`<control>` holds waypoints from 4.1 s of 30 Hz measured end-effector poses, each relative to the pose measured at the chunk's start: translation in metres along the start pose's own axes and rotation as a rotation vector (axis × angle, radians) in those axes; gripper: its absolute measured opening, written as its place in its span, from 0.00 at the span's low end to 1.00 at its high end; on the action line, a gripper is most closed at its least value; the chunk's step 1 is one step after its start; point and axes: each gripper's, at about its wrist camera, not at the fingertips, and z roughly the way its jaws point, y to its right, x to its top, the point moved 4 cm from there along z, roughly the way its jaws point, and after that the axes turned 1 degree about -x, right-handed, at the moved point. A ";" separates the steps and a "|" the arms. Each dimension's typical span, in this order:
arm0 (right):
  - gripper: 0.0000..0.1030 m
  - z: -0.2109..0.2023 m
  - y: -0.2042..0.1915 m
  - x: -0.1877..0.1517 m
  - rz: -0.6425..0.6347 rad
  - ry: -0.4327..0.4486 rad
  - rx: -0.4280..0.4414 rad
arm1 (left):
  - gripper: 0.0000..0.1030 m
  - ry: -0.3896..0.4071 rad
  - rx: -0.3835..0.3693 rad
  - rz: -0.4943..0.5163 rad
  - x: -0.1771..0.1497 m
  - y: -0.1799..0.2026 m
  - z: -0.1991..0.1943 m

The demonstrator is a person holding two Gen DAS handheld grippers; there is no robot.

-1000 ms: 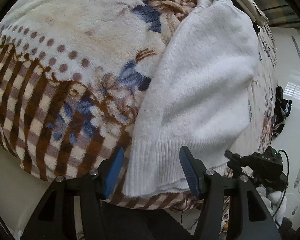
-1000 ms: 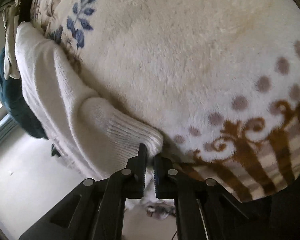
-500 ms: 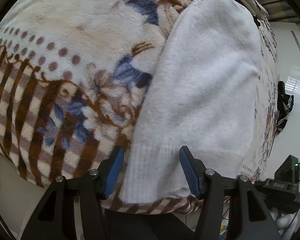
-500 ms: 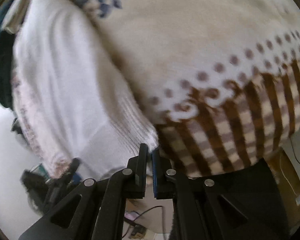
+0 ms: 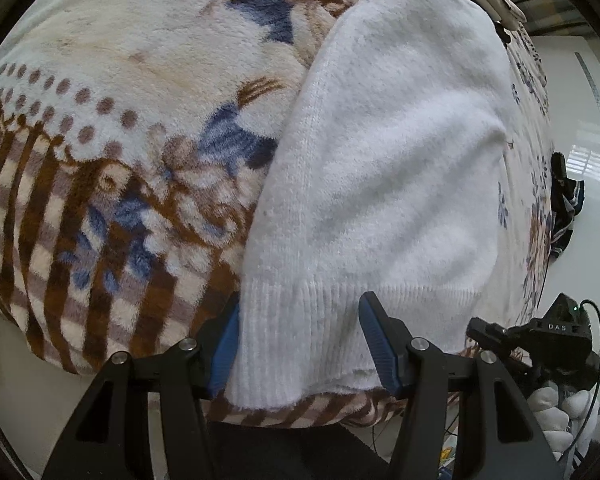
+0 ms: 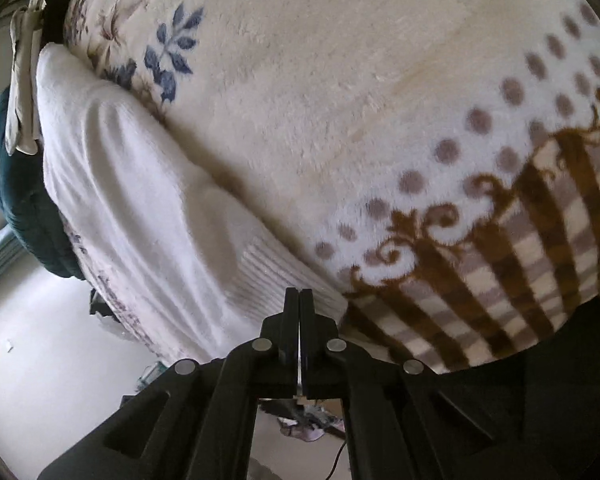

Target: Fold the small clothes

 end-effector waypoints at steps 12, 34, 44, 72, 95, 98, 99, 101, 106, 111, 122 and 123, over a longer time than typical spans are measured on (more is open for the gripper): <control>0.33 0.007 0.044 0.007 0.194 -0.070 0.172 | 0.53 0.000 -0.008 -0.020 -0.001 -0.014 -0.003; 0.02 -0.017 0.036 -0.043 -0.142 -0.073 -0.250 | 0.05 0.103 -0.026 -0.019 0.003 -0.013 -0.030; 0.02 0.039 0.014 -0.057 -0.199 -0.110 -0.374 | 0.06 0.048 0.035 -0.071 0.011 -0.068 0.000; 0.67 0.000 -0.363 0.180 -0.445 0.237 -0.045 | 0.49 0.133 -0.316 0.028 0.365 0.084 0.012; 0.69 0.019 -0.348 0.164 -0.558 0.080 -0.148 | 0.60 0.131 -0.351 0.089 0.327 0.048 -0.053; 0.70 0.012 -0.301 0.125 -0.571 -0.003 -0.178 | 0.61 0.093 -0.323 0.099 0.277 0.031 -0.068; 0.70 0.011 -0.285 0.114 -0.574 -0.026 -0.189 | 0.61 0.066 -0.298 0.105 0.252 0.021 -0.071; 0.70 0.013 -0.249 0.090 -0.579 -0.081 -0.221 | 0.61 0.022 -0.252 0.086 0.205 -0.002 -0.071; 0.70 0.025 -0.145 0.044 -0.513 -0.185 -0.262 | 0.61 -0.069 -0.210 -0.024 0.115 -0.057 -0.055; 0.70 0.048 -0.081 0.020 -0.460 -0.256 -0.187 | 0.61 -0.129 -0.240 -0.096 0.061 -0.079 -0.017; 0.56 0.092 -0.048 0.011 -0.377 -0.273 0.001 | 0.14 -0.096 -0.327 -0.081 0.032 -0.043 0.001; 0.25 0.092 -0.049 0.008 -0.379 -0.276 0.023 | 0.14 -0.084 -0.333 -0.096 0.032 -0.042 -0.003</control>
